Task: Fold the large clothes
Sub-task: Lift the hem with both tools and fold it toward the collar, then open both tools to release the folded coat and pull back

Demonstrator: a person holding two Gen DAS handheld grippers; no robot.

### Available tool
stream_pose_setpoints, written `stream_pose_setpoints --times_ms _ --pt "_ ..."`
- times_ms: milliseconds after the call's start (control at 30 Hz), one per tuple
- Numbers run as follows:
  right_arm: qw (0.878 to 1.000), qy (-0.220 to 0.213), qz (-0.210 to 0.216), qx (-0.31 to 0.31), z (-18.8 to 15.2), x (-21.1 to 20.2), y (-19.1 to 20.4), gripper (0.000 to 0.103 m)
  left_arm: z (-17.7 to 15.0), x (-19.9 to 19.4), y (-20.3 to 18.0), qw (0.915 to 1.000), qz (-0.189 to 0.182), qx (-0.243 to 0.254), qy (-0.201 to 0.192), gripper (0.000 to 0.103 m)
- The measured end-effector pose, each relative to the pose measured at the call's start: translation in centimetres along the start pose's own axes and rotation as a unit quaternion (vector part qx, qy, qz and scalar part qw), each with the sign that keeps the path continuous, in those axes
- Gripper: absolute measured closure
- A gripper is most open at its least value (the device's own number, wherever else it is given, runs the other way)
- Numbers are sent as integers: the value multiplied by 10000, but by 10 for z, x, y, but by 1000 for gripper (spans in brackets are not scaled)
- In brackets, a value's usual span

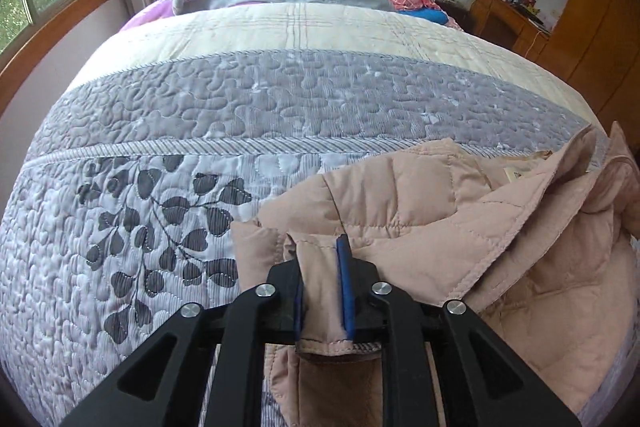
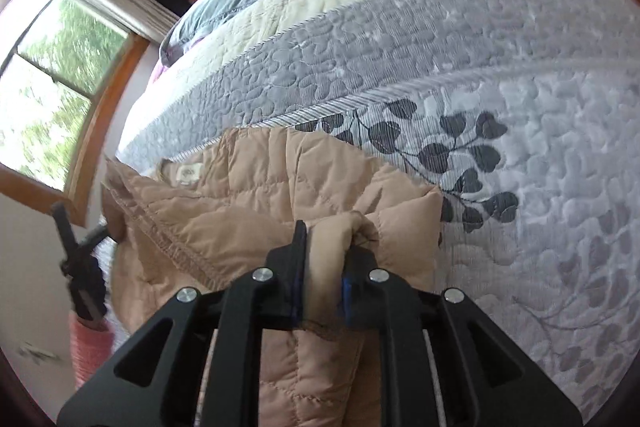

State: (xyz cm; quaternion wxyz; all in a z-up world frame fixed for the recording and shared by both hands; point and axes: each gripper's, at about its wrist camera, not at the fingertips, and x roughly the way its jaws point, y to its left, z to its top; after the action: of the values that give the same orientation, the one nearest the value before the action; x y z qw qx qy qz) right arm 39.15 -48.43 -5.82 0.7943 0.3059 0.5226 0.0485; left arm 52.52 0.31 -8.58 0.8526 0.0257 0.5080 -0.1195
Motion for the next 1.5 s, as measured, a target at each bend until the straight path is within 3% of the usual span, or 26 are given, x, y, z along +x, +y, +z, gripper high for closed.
stream_pose_setpoints --times_ms 167,200,267,300,333,367,400,500,700,767,833,867,933,1000,1200,1267,1400,1500 --pt "9977 -137 647 154 -8 -22 -9 75 6 -28 22 9956 -824 -446 -78 71" --pt "9975 -165 680 121 -9 -25 -7 71 6 -37 28 9941 -909 -563 -154 63" --pt "9972 -248 704 -8 -14 -36 -3 65 5 -54 36 9943 -801 -598 -374 59" --pt "9970 -300 706 -40 -16 -40 -1 58 4 -61 40 9941 -807 -584 -430 59" --pt "9971 -450 609 -86 -19 -48 1 39 2 -67 42 9938 -817 -593 -474 59" --pt "9964 -675 484 -157 -21 -56 3 29 -1 -72 45 9936 -797 -604 -518 59" --pt "9956 -799 441 -227 -22 -61 5 28 -6 -77 46 9941 -758 -577 -528 59" --pt "9959 -761 326 -376 -38 -65 9 34 -24 -79 44 9958 -694 -410 -437 58" --pt "9972 -316 -126 -663 -76 -33 12 34 -70 -57 27 9971 -752 -105 -67 56" --pt "9971 -180 -175 -725 -84 -19 14 42 -78 -48 20 9976 -692 -70 -7 56" --pt "9953 -143 -428 -854 -89 -7 20 61 -82 -46 13 9985 -538 -37 -83 59" --pt "9946 -155 -495 -903 -88 -5 21 65 -83 -47 10 9987 -501 -16 -129 69" --pt "9934 -241 -497 -1002 -88 -7 30 88 -83 -52 2 9992 -303 10 -261 82" --pt "9925 -403 -466 -1057 -86 -13 35 93 -81 -59 -3 9990 -166 54 -423 94" --pt "9901 -880 -354 -1036 -66 -34 44 95 -71 -90 1 9926 -161 -259 -1178 95" --pt "9911 -753 -567 -943 -60 -19 37 95 -66 -80 1 9940 -14 -185 -1075 95" --pt "9943 -369 -720 -691 -56 20 17 94 -74 -28 9 9989 69 -222 -396 94" --pt "9960 -255 -635 -569 -59 37 4 92 -81 -12 8 9991 85 -142 -381 93"
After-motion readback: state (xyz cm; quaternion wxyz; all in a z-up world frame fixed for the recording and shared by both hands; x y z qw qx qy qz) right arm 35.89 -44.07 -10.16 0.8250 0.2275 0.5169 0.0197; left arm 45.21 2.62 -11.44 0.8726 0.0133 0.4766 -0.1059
